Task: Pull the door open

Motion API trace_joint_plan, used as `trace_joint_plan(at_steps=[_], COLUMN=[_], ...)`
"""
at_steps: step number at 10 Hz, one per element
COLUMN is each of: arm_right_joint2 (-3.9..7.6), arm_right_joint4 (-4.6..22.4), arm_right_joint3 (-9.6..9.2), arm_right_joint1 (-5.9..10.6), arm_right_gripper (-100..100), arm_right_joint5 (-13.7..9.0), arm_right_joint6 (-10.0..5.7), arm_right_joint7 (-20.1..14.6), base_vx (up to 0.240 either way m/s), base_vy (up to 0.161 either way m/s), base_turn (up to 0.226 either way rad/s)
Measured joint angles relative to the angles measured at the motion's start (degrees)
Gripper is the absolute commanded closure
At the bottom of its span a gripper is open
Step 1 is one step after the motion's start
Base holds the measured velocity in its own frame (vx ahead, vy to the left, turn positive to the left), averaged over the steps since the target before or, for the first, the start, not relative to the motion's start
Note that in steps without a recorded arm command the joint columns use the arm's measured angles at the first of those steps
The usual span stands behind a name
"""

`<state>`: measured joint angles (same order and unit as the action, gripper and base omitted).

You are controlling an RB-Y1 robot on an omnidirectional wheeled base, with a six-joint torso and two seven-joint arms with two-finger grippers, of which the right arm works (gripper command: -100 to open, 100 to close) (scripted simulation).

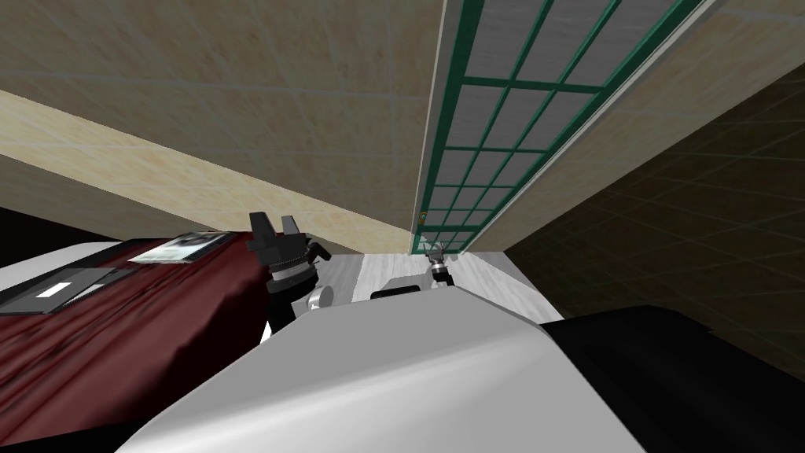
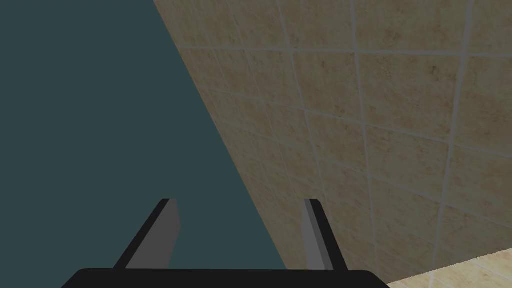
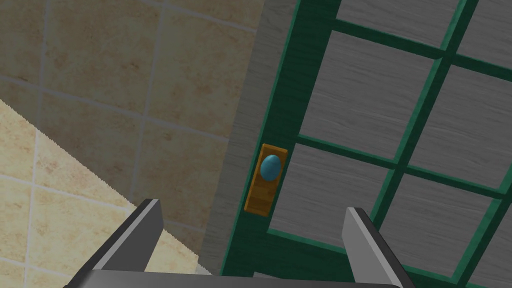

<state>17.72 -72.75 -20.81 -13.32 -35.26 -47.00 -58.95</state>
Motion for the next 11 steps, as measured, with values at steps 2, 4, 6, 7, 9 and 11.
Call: trace_joint_plan(at_steps=[2, 4, 6, 7, 9, 11], arm_right_joint2=[0.74, 1.43, 2.14, 2.52, 3.14, 3.84], arm_right_joint4=[2.34, 4.82, 7.31, 8.35, 10.36, 12.63], arm_right_joint3=[-0.85, -1.81, -2.83, -3.17, -3.97, -4.85], arm_right_joint1=[0.77, 1.62, 2.29, 2.67, 3.32, 3.95], arm_right_gripper=[-100, -100, -100, -100, -100, -100], arm_right_joint5=[-1.36, -2.90, -4.37, -4.96, -6.32, -7.58], arm_right_joint6=[-0.78, -1.49, -2.42, -2.76, -3.35, -4.13], arm_right_joint7=[-2.21, -4.47, -6.78, -7.81, -9.74, -11.83], base_vx=[0.143, 0.142, 0.127, 0.111, 0.112, 0.134], base_vy=[-0.007, 0.006, 0.005, -0.024, -0.013, -0.005], base_turn=[0.022, 0.029, 0.012, 0.024, 0.024, 0.019])
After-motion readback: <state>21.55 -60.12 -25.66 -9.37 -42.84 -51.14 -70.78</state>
